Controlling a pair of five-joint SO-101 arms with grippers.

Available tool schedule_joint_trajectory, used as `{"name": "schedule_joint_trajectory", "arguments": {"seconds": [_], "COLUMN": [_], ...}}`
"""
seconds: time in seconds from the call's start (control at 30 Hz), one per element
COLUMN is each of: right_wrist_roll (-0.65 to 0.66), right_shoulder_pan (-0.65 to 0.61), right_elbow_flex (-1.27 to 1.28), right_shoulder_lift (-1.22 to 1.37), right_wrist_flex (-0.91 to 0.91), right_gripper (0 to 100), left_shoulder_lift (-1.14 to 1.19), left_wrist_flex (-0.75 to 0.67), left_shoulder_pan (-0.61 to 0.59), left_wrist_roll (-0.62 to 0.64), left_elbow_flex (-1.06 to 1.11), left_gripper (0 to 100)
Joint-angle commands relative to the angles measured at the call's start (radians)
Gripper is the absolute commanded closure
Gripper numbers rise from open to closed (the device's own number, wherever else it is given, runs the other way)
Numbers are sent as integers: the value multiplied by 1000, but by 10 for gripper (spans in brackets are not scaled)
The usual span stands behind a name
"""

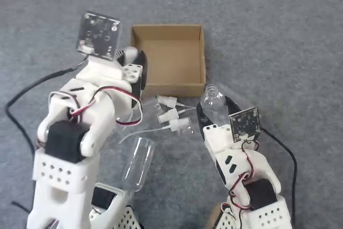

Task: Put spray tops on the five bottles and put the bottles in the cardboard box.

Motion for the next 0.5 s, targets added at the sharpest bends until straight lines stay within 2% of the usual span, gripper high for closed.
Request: {"name": "schedule_joint_trajectory", "arguments": {"seconds": [0.0, 0.23, 0.47], "right_wrist_roll": [9, 14, 15], "right_shoulder_pan": [-10, -116, -148], "right_elbow_flex": [-18, -17, 8], "right_shoulder_lift": [-22, -22, -22], "right_wrist_flex": [-28, -21, -31], "right_gripper": [923, 923, 923], "left_shoulder_lift": [-46, -64, -64], "left_wrist_flex": [-60, -127, -203], "left_shoulder_pan": [3, 5, 5], "left_wrist_roll": [52, 150, 253], "left_elbow_flex": [-51, -51, -51], "left_gripper": [988, 988, 988]}}
